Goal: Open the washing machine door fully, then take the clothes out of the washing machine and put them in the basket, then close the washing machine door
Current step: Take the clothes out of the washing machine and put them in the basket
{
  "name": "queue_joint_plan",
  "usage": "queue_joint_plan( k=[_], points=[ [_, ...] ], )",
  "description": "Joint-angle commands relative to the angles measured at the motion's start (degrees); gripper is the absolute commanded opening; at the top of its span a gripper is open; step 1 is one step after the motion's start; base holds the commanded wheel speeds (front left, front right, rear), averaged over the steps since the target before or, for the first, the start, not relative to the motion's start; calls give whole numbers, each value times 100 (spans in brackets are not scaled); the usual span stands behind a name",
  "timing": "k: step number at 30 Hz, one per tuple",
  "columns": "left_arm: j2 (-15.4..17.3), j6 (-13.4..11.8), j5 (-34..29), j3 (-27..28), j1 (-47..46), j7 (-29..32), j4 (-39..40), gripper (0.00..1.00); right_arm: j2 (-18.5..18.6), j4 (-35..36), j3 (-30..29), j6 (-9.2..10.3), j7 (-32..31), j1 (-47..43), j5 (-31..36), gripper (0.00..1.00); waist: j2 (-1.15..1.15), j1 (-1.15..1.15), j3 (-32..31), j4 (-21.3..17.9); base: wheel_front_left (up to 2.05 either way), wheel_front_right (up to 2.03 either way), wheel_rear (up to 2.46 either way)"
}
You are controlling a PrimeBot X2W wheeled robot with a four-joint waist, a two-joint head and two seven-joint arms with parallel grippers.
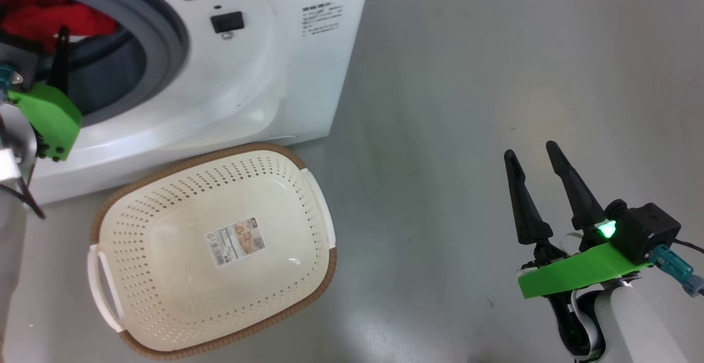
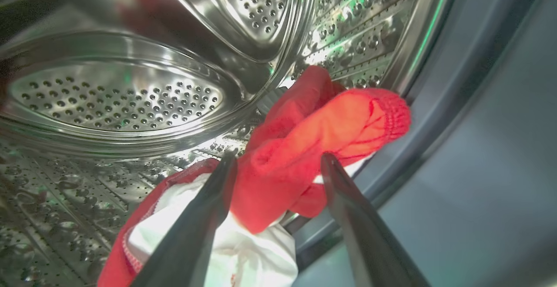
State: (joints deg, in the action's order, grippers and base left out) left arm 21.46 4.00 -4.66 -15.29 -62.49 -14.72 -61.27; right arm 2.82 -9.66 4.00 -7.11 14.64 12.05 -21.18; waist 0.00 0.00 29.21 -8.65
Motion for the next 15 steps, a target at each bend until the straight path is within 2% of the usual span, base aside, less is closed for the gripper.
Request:
queue_joint_plan(
  k=[1,15],
  points=[
    [347,-35,-107,18,-199,-28,-88,100,6,156,151,-37,36,34,-52,100,0,0,99,-93,0,0,0],
    [496,-71,-420,-499,-964,-28,-920,100,6,197,321,-37,36,111,-157,100,0,0,293,-274,0,0,0]
  ],
)
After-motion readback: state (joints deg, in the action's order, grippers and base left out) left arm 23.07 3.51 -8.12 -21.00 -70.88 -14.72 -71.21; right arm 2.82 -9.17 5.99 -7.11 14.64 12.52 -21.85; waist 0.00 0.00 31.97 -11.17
